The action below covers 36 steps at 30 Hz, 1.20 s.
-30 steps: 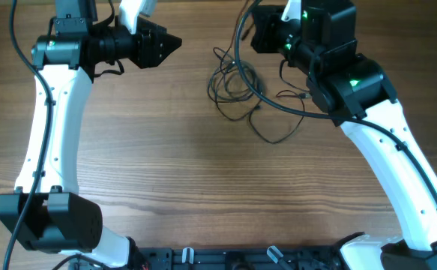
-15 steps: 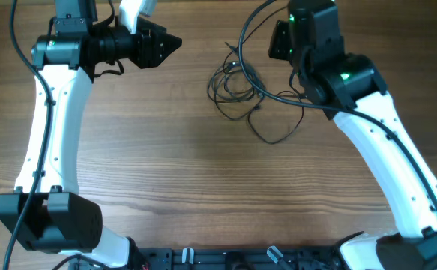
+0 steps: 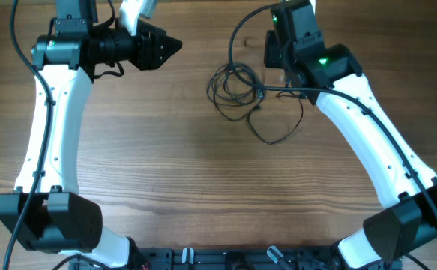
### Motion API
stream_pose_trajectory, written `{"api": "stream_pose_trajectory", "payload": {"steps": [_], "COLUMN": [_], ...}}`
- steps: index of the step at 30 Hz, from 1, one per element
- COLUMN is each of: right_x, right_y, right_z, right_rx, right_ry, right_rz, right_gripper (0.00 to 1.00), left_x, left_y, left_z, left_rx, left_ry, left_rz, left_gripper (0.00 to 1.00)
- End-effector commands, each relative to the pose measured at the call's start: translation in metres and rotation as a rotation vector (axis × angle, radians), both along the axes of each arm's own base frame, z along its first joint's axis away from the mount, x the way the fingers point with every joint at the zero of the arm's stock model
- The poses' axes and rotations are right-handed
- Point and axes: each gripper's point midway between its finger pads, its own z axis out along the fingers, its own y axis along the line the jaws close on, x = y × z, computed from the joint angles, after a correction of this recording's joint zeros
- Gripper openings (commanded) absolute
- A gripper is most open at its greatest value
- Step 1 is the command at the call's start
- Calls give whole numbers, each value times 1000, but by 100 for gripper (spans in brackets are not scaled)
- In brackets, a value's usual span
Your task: Untangle cables
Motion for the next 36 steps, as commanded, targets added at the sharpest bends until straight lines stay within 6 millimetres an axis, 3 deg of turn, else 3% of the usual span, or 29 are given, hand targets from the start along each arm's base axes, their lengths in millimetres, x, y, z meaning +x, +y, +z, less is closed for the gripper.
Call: {"api": "stream_pose_trajectory", "payload": {"steps": [1,7,15,36], "right_x": [-6,-15,-21,-22], "right_y": [24,29,45,81], "right_z": [-16,-47,-97,-192], "right_rx": [48,106,109,137], "right_ry": [79,189,318,496], "right_rz": [147,107,204,416], "right_gripper": [62,62,62,62], "left_x": [-3,-5,-7,-10], "left_y": [1,4,4,9], "left_z": [7,2,0,-9], "left_rx": [8,24,27,55], "left_ry": [-17,9,20,68], "left_rz": [-5,8,11,38], "left_gripper": [56,57,57,58]}}
